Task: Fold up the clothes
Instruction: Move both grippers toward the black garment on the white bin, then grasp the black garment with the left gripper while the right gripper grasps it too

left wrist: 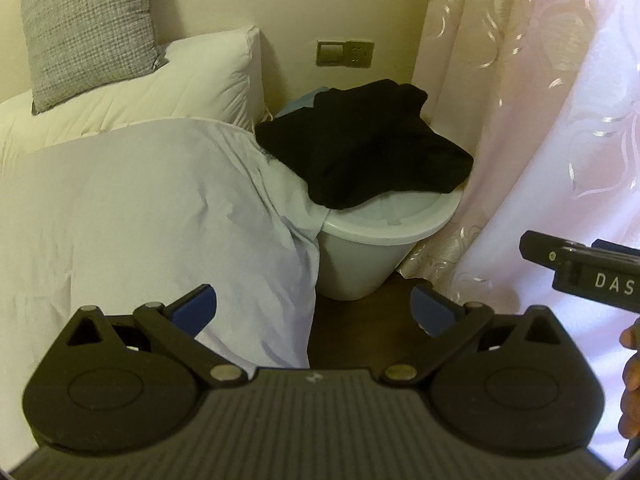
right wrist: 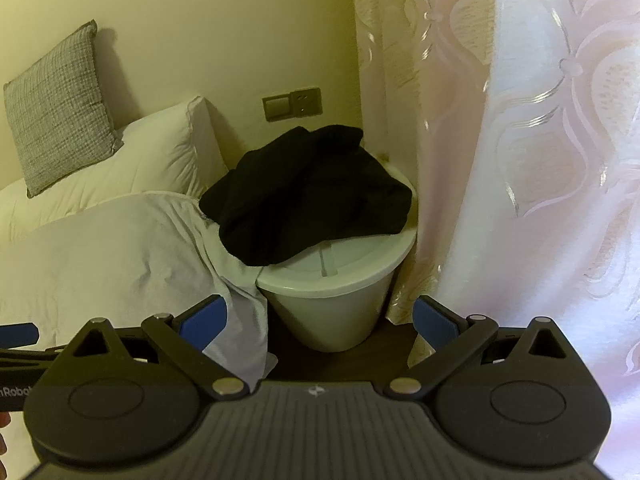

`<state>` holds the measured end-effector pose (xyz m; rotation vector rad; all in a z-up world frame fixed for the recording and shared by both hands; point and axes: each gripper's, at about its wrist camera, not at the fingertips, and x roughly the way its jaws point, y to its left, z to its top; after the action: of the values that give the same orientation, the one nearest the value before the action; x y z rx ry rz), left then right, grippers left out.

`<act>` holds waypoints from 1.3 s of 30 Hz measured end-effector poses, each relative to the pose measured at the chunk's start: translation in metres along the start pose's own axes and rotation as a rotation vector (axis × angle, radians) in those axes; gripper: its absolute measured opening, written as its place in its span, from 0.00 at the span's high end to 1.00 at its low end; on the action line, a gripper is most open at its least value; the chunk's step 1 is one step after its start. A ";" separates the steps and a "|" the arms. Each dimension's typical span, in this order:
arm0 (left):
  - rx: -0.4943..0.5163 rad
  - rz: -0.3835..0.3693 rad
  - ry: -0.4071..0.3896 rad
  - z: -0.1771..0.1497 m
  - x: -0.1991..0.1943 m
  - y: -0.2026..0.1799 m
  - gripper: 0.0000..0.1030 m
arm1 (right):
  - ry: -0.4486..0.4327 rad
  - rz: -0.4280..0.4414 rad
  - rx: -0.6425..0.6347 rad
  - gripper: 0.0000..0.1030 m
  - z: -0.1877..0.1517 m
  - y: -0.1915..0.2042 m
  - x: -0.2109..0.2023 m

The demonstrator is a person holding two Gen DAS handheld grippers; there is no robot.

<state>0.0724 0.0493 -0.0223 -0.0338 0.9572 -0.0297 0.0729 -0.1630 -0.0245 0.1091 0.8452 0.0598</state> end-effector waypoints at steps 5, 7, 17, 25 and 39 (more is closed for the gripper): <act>-0.023 0.006 0.005 -0.001 0.004 0.009 0.01 | 0.008 0.004 -0.008 0.01 0.003 0.006 0.005; -0.031 0.008 0.004 -0.001 0.006 0.011 0.01 | 0.012 0.004 -0.012 0.01 0.003 0.008 0.006; -0.006 -0.008 -0.062 -0.003 0.018 0.000 0.01 | 0.022 -0.021 -0.015 0.01 0.002 0.004 0.019; 0.019 0.011 0.007 0.005 0.056 -0.018 0.01 | -0.045 -0.059 -0.042 0.01 0.006 -0.009 0.041; 0.028 0.030 0.062 0.070 0.160 -0.043 0.16 | 0.115 0.069 -0.068 0.02 0.065 -0.048 0.149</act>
<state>0.2210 0.0010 -0.1106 0.0074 1.0186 -0.0171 0.2201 -0.2007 -0.0981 0.0712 0.9532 0.1605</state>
